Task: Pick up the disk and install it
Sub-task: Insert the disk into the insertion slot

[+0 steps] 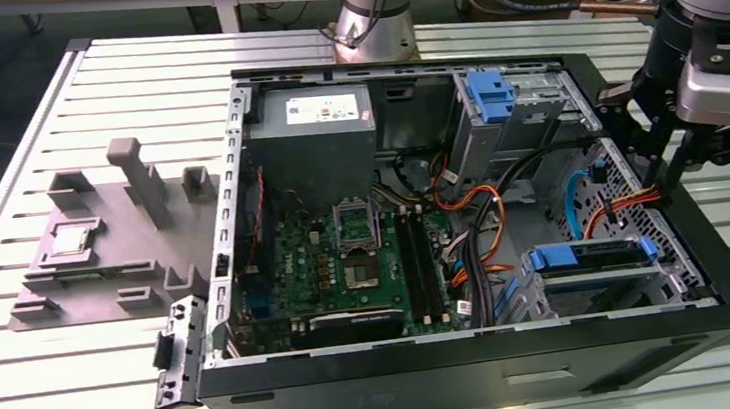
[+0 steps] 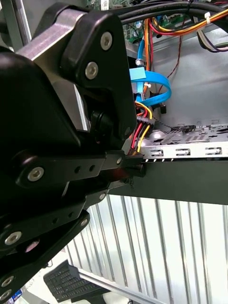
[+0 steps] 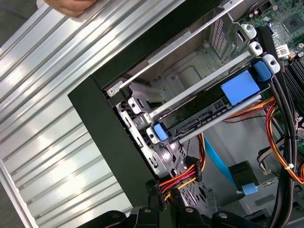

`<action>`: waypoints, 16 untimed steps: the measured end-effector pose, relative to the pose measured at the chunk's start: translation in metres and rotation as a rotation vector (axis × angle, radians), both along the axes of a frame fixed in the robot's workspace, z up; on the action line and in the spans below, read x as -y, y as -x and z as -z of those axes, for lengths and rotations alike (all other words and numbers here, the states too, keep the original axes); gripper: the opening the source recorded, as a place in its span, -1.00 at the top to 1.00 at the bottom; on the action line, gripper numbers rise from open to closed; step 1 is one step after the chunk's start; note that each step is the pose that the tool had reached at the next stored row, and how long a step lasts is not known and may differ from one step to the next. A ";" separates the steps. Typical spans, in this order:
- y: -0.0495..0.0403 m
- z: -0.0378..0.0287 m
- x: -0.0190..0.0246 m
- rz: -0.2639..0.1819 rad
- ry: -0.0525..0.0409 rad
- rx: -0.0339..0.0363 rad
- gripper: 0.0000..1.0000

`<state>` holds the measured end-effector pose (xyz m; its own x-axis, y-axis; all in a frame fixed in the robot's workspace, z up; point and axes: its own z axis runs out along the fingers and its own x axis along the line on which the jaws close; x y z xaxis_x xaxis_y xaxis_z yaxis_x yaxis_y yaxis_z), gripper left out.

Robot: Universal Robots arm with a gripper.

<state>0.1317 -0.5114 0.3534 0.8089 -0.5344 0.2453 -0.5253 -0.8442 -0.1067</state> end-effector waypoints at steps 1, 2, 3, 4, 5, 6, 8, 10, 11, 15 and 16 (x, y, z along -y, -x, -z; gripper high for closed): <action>0.0000 0.0000 0.0000 -0.005 0.0008 0.0017 0.51; 0.0000 -0.0002 0.0000 -0.013 0.0019 0.0027 0.51; 0.0000 -0.0002 0.0000 -0.023 0.0021 0.0028 0.51; 0.0000 -0.0001 0.0000 -0.034 0.0018 0.0029 0.51; 0.0000 0.0000 0.0000 -0.046 0.0017 0.0030 0.51; 0.0000 0.0000 0.0000 -0.059 0.0021 0.0030 0.51; 0.0000 0.0002 0.0000 -0.078 0.0084 0.0029 0.51; 0.0000 0.0001 0.0000 -0.089 0.0264 0.0029 0.51; 0.0001 0.0002 0.0001 -0.092 0.0370 0.0036 0.51; 0.0001 0.0010 0.0000 -0.096 0.0693 0.0070 0.51; 0.0000 0.0013 0.0001 -0.097 0.0740 0.0083 0.51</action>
